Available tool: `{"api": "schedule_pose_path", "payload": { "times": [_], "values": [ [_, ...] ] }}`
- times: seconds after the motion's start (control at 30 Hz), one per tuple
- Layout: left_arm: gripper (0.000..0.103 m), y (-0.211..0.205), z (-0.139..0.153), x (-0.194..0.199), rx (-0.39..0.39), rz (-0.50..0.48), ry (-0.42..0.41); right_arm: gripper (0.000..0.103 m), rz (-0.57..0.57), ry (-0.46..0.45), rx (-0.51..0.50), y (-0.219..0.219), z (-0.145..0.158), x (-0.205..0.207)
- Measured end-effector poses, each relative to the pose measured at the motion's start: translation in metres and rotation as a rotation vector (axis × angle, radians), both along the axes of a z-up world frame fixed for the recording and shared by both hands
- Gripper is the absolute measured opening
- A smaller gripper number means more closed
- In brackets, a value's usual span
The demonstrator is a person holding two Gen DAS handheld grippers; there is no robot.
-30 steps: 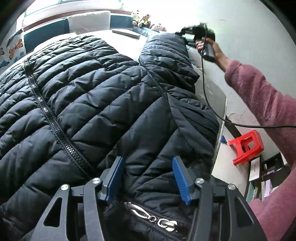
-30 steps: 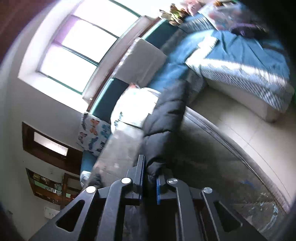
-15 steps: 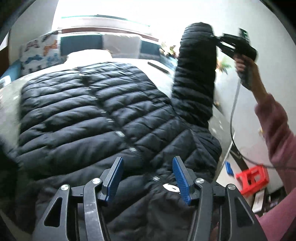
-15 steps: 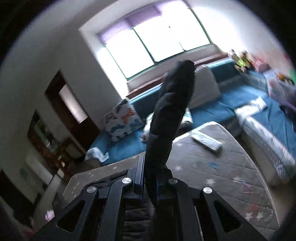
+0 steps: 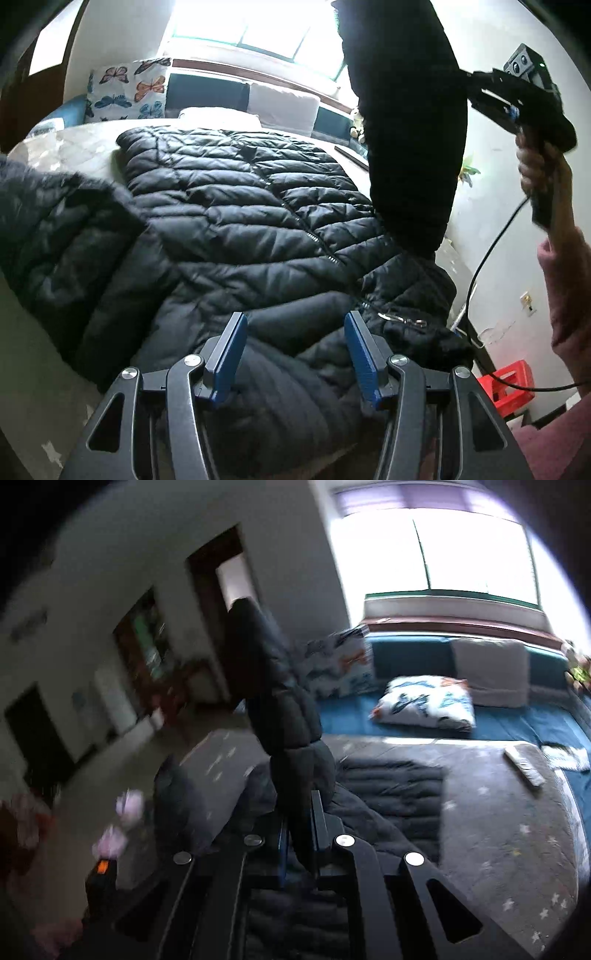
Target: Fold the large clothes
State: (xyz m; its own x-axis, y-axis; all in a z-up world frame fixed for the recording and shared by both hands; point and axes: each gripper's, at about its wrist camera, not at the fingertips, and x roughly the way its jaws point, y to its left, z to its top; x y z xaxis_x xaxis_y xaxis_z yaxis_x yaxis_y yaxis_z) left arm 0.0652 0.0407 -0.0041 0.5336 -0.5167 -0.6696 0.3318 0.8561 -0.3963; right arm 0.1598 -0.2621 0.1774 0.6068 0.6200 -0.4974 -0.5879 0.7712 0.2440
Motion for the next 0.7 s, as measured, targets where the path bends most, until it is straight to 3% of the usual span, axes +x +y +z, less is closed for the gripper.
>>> {"api": "schedule_pose_path", "payload": {
  "times": [0.13,0.27,0.43,0.57,0.63,0.7],
  "values": [
    [0.058,0.008,-0.009,-0.010,-0.038,0.015,0.004,0.012,0.090,0.044,-0.104,0.054,-0.034,-0.017],
    [0.058,0.009,-0.015,-0.014,-0.070,0.034,0.003,0.012,0.167,0.142,-0.205,0.096,-0.087,-0.029],
    [0.058,0.008,-0.015,-0.018,-0.088,0.037,-0.001,0.012,0.238,0.194,-0.406,0.137,-0.152,-0.052],
    [0.058,0.008,-0.013,-0.020,-0.093,0.037,-0.001,0.015,0.293,0.172,-0.537,0.149,-0.170,-0.064],
    [0.058,0.009,-0.011,-0.020,-0.095,0.040,-0.007,0.020,0.325,0.138,-0.587,0.150,-0.166,-0.070],
    [0.058,0.010,-0.007,-0.020,-0.098,0.042,-0.014,0.027,0.347,0.127,-0.577,0.144,-0.155,-0.076]
  ]
}}
